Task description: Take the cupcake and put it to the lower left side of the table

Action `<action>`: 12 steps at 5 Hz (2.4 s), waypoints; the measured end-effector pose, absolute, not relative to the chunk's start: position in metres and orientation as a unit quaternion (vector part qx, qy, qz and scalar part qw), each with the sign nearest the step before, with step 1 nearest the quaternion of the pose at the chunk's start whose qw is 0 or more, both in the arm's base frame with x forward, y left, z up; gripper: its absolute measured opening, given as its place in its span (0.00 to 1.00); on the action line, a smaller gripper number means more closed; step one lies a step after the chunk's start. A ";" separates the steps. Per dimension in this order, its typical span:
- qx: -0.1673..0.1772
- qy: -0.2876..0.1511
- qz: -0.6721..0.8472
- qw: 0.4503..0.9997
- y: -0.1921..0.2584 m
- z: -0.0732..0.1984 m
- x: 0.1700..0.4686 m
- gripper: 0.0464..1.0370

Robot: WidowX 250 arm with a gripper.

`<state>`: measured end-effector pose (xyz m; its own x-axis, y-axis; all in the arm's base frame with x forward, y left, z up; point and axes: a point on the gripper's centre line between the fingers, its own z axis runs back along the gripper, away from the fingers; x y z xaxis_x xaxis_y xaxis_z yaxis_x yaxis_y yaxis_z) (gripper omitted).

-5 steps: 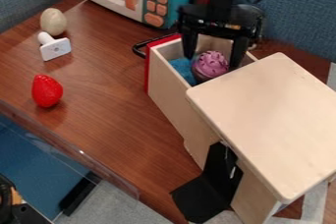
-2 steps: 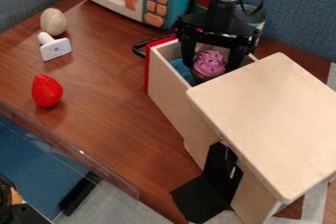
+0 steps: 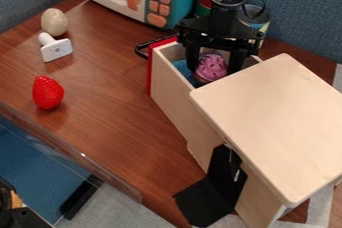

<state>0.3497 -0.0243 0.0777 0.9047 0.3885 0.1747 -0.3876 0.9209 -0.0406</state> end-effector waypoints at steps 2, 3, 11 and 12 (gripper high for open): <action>-0.047 -0.118 0.189 0.974 -0.029 0.120 0.339 0.79; -0.067 -0.139 0.185 0.970 -0.029 0.148 0.332 0.79; 0.030 -0.150 0.386 0.910 0.223 0.115 0.135 0.79; 0.030 -0.149 0.419 0.895 0.250 0.116 0.134 0.79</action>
